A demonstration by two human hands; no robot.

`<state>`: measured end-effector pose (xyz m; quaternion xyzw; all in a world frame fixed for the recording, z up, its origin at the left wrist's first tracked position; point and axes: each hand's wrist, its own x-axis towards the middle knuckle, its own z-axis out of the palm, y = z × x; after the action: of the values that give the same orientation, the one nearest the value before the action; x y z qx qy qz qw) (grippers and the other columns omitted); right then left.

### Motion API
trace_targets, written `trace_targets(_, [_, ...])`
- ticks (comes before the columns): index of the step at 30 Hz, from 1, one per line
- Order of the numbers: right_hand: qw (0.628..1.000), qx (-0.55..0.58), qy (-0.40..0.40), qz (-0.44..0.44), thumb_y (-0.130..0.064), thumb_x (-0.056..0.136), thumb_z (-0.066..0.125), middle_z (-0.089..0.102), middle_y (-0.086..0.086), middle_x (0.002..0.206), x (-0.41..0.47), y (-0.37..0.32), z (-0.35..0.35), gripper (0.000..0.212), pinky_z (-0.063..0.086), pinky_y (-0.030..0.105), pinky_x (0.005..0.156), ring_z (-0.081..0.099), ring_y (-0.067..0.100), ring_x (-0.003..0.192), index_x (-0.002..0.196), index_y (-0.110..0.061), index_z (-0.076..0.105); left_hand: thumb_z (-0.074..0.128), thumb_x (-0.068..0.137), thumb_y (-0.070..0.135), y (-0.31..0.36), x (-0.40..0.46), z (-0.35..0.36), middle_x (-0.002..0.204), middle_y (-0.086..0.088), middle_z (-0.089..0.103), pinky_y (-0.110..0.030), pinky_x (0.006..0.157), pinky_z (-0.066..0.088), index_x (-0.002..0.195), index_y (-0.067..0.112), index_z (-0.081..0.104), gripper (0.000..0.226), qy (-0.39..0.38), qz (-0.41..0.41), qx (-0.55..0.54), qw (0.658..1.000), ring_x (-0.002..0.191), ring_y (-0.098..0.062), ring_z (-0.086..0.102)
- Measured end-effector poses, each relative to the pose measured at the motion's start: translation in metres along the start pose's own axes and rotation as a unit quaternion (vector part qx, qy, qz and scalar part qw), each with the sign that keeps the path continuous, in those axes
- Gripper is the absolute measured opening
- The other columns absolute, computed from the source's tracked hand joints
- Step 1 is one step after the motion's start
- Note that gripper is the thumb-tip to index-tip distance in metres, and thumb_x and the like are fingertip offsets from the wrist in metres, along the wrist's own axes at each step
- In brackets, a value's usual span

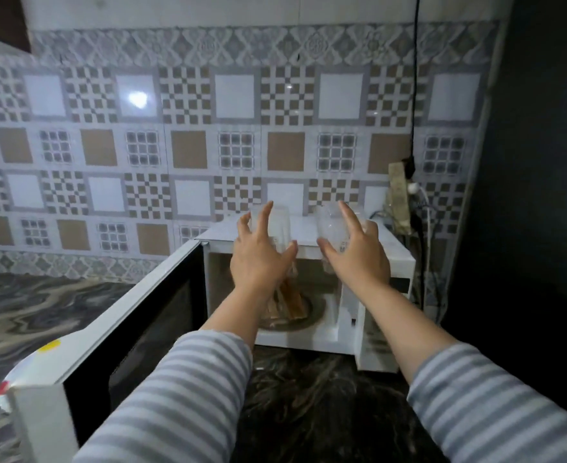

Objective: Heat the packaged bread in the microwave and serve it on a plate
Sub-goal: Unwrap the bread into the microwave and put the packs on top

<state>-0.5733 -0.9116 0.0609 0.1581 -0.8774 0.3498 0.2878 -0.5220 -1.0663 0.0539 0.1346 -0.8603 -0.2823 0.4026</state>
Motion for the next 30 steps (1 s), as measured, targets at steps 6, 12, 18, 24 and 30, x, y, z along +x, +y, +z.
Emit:
trace_targets(6, [0.999, -0.014, -0.045, 0.020, -0.058, 0.086, 0.054, 0.025, 0.011, 0.153, 0.090, 0.008, 0.036, 0.075, 0.052, 0.042, 0.089, 0.047, 0.034, 0.126, 0.146, -0.052, 0.010, 0.059, 0.084, 0.055, 0.002, 0.088, 0.046, 0.159, -0.003, 0.011, -0.039, 0.085, 0.051, 0.146, 0.047, 0.007, 0.081, -0.084, -0.024, 0.040, 0.995, 0.111, -0.027, 0.060])
trace_targets(12, [0.992, -0.040, -0.111, 0.052, -0.056, 0.088, 0.051, 0.021, 0.008, 0.156, 0.135, 0.027, 0.073, 0.070, 0.047, 0.043, 0.094, 0.043, 0.035, 0.130, 0.146, -0.049, 0.013, 0.056, 0.086, 0.055, -0.016, 0.137, 0.082, 0.160, -0.006, 0.011, -0.040, 0.090, 0.047, 0.149, 0.044, 0.004, 0.082, -0.142, -0.058, 0.084, 0.985, 0.125, -0.028, 0.051])
trace_targets(18, [0.986, -0.069, -0.143, 0.057, -0.057, 0.090, 0.047, 0.019, 0.006, 0.157, 0.145, 0.029, 0.087, 0.069, 0.049, 0.044, 0.094, 0.044, 0.035, 0.128, 0.147, -0.049, 0.009, 0.052, 0.088, 0.057, -0.023, 0.151, 0.093, 0.159, -0.007, 0.017, -0.044, 0.094, 0.043, 0.149, 0.044, -0.004, 0.084, -0.176, -0.065, 0.118, 0.975, 0.135, -0.028, 0.040])
trace_targets(24, [0.979, -0.090, -0.162, 0.084, -0.064, 0.088, 0.045, 0.004, 0.010, 0.161, 0.138, 0.014, 0.074, 0.075, 0.043, 0.046, 0.099, 0.035, 0.038, 0.136, 0.147, -0.051, 0.001, 0.046, 0.080, 0.074, -0.016, 0.144, 0.072, 0.160, -0.004, 0.015, -0.045, 0.091, 0.045, 0.148, 0.040, -0.017, 0.099, -0.125, -0.043, 0.100, 0.986, 0.134, -0.029, 0.042])
trace_targets(30, [0.981, -0.106, -0.142, 0.081, -0.058, 0.092, 0.045, -0.008, 0.009, 0.161, 0.097, -0.019, 0.036, 0.068, 0.029, 0.052, 0.110, 0.019, 0.040, 0.143, 0.149, -0.045, 0.012, 0.049, 0.089, 0.060, -0.007, 0.130, 0.010, 0.161, -0.008, 0.009, -0.048, 0.099, 0.042, 0.148, 0.036, -0.019, 0.093, -0.110, -0.007, 0.120, 0.987, 0.137, -0.034, 0.038])
